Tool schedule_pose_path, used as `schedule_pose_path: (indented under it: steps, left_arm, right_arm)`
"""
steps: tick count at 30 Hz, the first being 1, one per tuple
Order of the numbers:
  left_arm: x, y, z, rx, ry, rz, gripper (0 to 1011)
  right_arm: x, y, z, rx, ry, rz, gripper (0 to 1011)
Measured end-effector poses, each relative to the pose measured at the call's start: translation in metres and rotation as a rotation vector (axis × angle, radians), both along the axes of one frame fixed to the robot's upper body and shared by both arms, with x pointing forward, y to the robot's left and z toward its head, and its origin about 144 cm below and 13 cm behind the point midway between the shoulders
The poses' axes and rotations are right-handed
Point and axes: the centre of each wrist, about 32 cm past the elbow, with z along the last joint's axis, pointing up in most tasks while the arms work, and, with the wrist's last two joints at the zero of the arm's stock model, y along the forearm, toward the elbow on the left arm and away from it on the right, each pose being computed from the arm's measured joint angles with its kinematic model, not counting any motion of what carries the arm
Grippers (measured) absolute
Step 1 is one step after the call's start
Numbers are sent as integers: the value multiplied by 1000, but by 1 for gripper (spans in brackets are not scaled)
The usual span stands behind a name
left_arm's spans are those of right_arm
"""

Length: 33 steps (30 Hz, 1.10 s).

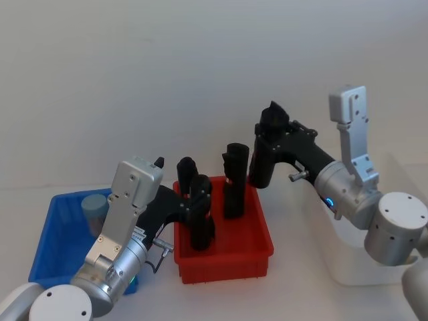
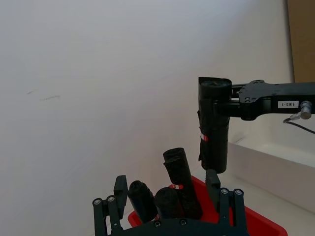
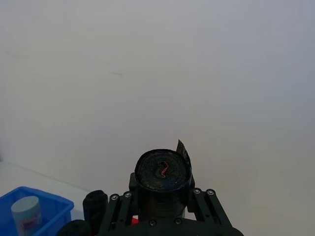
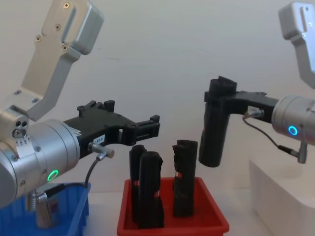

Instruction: Pick the cotton swabs from the blue box and place them into the white box.

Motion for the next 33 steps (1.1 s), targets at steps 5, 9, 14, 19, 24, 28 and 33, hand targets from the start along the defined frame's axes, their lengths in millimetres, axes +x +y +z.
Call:
schedule_pose_path:
  steps: [5,9,14,19,24,28,33]
  left_arm:
    - [0,0,0,0,0,0,1004]
    - [0,0,0,0,0,0,1004]
    - [0,0,0,0,0,0,1004]
    - [0,0,0,0,0,0,1004]
    - [0,0,0,0,0,0,1004]
    - [0,0,0,0,0,0,1004]
    - [0,0,0,0,0,0,1004]
  right_arm:
    - [-10,-4,6,13,0,-61,501]
    - [-18,-10,10,20,8,-127,501]
    - [-27,-18,13,19,20,-196,499]
    - [-36,-32,15,12,45,-277,499]
    - [-44,-45,15,2,69,-344,499]
    - [-49,-53,14,-4,88,-379,501]
    - [-53,-62,11,-16,117,-411,501]
